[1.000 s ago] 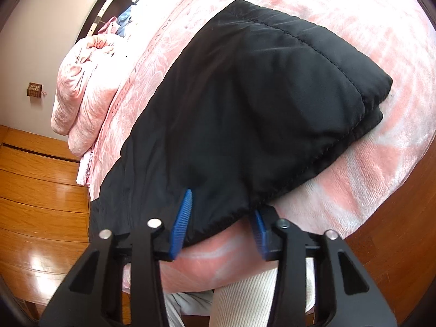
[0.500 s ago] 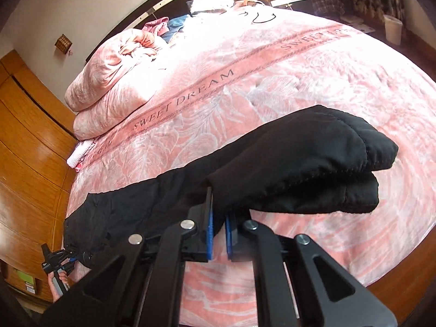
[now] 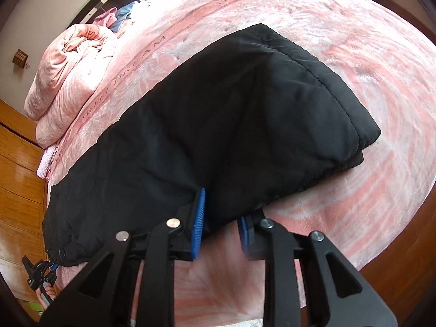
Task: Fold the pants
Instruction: 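Grasp the pants hem with the right gripper while the left gripper grasps the zipper side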
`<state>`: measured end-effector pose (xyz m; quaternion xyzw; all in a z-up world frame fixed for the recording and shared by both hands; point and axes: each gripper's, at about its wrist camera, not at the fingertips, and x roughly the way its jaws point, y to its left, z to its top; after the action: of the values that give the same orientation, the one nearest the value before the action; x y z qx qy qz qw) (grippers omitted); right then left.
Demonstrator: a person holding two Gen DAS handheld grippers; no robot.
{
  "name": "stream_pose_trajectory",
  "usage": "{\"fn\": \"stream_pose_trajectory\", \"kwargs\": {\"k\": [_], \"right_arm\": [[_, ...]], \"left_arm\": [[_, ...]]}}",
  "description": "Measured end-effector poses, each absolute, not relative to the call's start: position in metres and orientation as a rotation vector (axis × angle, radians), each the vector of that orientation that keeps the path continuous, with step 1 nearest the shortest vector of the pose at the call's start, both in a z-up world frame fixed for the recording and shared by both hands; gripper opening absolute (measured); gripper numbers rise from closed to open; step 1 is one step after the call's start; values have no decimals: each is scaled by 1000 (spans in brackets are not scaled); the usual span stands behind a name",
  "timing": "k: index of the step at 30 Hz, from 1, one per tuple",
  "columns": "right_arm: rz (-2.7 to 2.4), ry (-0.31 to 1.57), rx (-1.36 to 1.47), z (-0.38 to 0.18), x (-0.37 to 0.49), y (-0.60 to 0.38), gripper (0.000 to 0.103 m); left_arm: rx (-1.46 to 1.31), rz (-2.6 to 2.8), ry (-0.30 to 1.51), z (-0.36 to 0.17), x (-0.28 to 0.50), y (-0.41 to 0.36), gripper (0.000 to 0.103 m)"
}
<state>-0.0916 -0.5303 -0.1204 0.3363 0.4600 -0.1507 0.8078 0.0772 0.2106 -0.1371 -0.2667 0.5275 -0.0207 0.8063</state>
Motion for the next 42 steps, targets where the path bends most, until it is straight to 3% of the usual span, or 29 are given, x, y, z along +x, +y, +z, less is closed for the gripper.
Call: {"fn": "stream_pose_trajectory", "kwargs": {"k": [4,9,17,24,26,27,30,35,40,42], "right_arm": [[-323,977,688,-103,-104,-507,30],[-142,941,758,-89,-97,-464,30],[6,1020,859,-118,-56,-418,30],[8,996,932,-123,-47,-420,30],[-15,994,895,-120,-46,-420,21],[-16,995,880,-120,-46,-420,9],[-4,989,875,-119,-49,-419,2],[-3,1004,855,-118,-58,-417,0],[-16,1052,854,-133,-55,-420,1],[-24,1056,810,-131,-51,-417,8]], "left_arm": [[-447,-34,1134,-114,68,178,20],[-498,-218,1157,-97,60,128,20],[-471,-426,1315,-123,63,32,20],[-519,-447,1324,-132,71,11,20],[-526,-445,1320,-130,75,10,20],[-538,-440,1321,-131,78,11,20],[-571,-420,1331,-137,85,13,20],[-555,-397,1352,-145,82,18,0],[-543,-424,1345,-152,74,23,0],[-511,-435,1338,-145,72,18,1]]}}
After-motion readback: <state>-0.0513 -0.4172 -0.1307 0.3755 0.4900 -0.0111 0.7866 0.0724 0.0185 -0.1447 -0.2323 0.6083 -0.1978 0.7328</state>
